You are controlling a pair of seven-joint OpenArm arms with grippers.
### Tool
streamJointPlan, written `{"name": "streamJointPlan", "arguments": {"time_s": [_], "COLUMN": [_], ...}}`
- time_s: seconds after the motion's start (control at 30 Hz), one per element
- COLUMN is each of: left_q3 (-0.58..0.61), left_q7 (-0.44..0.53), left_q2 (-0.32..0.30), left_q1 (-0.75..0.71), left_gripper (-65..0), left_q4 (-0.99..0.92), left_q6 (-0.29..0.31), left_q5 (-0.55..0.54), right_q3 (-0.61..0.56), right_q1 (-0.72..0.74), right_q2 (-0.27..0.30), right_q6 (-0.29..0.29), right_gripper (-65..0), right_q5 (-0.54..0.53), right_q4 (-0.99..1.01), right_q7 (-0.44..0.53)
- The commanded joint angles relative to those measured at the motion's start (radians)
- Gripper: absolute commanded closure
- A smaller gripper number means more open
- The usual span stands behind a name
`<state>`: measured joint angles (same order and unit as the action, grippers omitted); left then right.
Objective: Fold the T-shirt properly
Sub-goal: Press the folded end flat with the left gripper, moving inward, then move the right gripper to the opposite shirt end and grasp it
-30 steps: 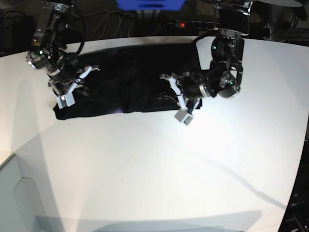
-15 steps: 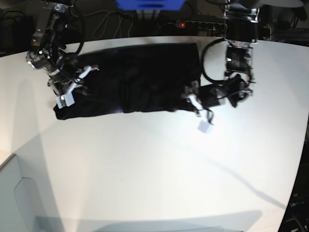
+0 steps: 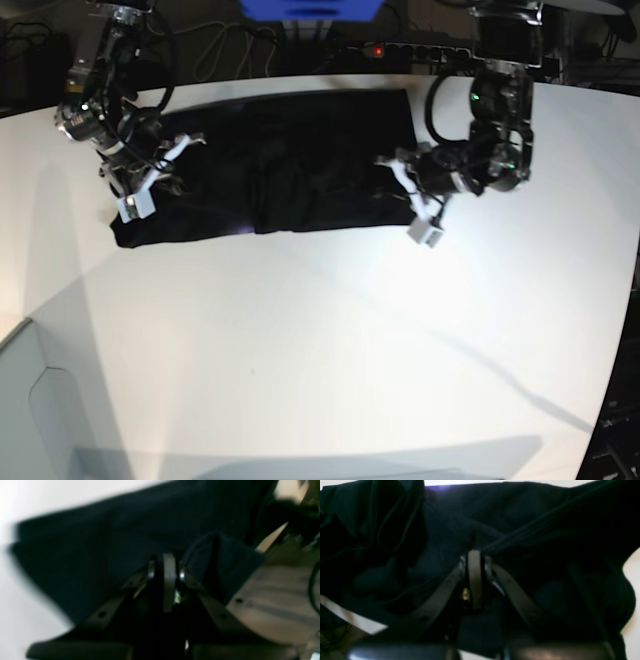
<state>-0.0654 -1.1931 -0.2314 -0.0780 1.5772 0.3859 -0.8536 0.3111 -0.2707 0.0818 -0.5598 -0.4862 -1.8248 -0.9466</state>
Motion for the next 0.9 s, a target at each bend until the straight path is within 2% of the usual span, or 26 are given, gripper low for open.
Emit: {"name": "streamJointPlan", "arguments": {"time_s": [0.0,0.13,0.23,0.67,0.87], "left_q3": [0.005,0.028,0.062,0.333,0.375], "left_q7": [0.011,0.012,0.012,0.012,0.012], "left_q2": [0.005,0.050,0.073,0.074,0.074], "left_q1": [0.008,0.010,0.011,0.016,0.028], "left_gripper": [-4.3,-4.3,-4.3,-4.3,-4.3], "left_q4": [0.025,0.025,0.027,0.133,0.150], "left_q6": [0.003,0.006,0.008,0.011,0.011], "left_q5": [0.010,0.149,0.213,0.221,0.221], "right_q3": [0.003,0.003,0.003,0.003,0.003], "right_q1": [0.006,0.006,0.006,0.006,0.006], "right_q2": [0.006,0.006,0.006,0.006,0.008], "right_q6": [0.004,0.004,0.004,0.004,0.004], "right_gripper": [0.0,0.0,0.0,0.0,0.0], "right_q5": [-0.019,-0.019,-0.019,-0.019,-0.019], "right_q4": [-0.016,-0.016,-0.016,-0.016,-0.016], "right_q7": [0.018,0.018,0.018,0.018,0.018]}}
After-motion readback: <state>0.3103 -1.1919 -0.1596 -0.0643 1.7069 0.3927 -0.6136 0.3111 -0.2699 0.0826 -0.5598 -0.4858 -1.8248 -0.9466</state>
